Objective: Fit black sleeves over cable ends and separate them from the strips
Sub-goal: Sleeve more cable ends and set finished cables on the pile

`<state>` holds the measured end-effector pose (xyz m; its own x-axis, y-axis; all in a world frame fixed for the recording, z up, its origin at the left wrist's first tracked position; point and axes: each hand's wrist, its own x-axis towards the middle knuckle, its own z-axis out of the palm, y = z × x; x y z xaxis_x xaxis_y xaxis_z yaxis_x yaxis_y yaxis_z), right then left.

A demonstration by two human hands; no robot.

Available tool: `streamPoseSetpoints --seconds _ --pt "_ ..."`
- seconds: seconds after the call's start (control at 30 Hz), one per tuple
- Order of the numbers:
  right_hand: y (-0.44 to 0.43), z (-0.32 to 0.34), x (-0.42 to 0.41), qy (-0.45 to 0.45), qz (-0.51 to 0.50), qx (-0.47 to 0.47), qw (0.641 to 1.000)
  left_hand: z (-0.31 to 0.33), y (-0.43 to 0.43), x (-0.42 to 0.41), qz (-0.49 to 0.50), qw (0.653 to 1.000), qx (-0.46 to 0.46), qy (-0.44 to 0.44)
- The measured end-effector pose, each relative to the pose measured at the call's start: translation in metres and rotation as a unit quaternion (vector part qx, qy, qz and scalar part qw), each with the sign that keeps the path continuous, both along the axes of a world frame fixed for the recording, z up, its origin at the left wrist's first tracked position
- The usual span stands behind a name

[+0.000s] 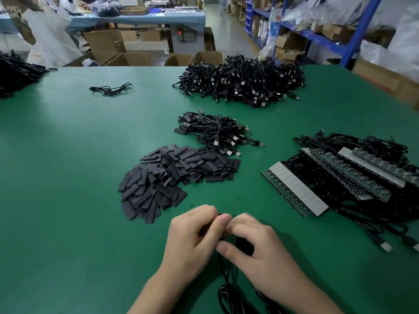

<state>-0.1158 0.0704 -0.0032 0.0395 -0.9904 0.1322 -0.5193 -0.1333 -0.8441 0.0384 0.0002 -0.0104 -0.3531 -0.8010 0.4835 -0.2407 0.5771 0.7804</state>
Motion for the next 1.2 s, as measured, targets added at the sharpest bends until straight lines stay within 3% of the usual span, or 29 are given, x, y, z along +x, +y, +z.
streamPoseSetpoints --seconds 0.13,0.23,0.27,0.33,0.43,0.5,0.6,0.63,0.67,0.7,0.77,0.83,0.9,0.97,1.07,1.2 --pt "-0.001 0.004 0.003 -0.132 0.0 0.05 0.99 0.003 -0.001 0.003 -0.003 1.0 -0.025 -0.004" --pt "0.0 0.012 0.001 -0.261 0.005 0.043 0.964 0.002 -0.013 0.01 0.085 0.996 0.011 0.013" --pt "0.001 0.015 -0.002 -0.343 -0.002 0.049 0.938 0.001 -0.02 0.014 0.131 0.991 0.019 0.008" --pt "0.001 0.022 -0.01 -0.529 0.001 0.074 0.845 -0.003 -0.031 0.023 0.201 0.979 0.043 -0.004" --pt "0.003 0.042 -0.032 -0.664 0.036 0.045 0.746 -0.008 -0.042 0.036 0.242 0.967 0.065 -0.046" --pt "0.005 0.058 -0.048 -0.7 0.065 0.015 0.711 -0.012 -0.046 0.041 0.26 0.958 0.043 -0.112" --pt "0.009 0.078 -0.068 -0.713 0.098 -0.023 0.694 -0.013 -0.047 0.04 0.27 0.937 0.038 -0.218" --pt "0.01 0.084 -0.072 -0.708 0.109 -0.035 0.697 -0.013 -0.047 0.039 0.27 0.932 0.041 -0.237" --pt "0.012 0.09 -0.074 -0.679 0.099 -0.048 0.726 -0.012 -0.047 0.038 0.271 0.93 0.045 -0.244" --pt "0.013 0.096 -0.075 -0.616 0.059 -0.061 0.784 -0.012 -0.047 0.037 0.275 0.93 0.048 -0.24" --pt "0.016 0.1 -0.072 -0.403 -0.05 -0.05 0.912 -0.011 -0.047 0.036 0.288 0.928 0.053 -0.23" --pt "0.014 0.094 -0.066 -0.194 -0.098 0.04 0.975 -0.01 -0.047 0.035 0.295 0.925 0.055 -0.231" --pt "0.01 0.084 -0.053 -0.017 -0.06 0.098 0.993 -0.01 -0.047 0.036 0.299 0.925 0.053 -0.231" --pt "0.007 0.064 -0.04 0.087 -0.054 0.094 0.99 -0.009 -0.047 0.037 0.301 0.925 0.047 -0.227" --pt "0.001 0.034 -0.03 0.139 -0.08 0.091 0.983 -0.008 -0.046 0.037 0.297 0.928 0.034 -0.222" --pt "-0.002 0.008 -0.03 0.121 -0.109 0.084 0.983 -0.01 -0.046 0.037 0.299 0.922 0.022 -0.245"
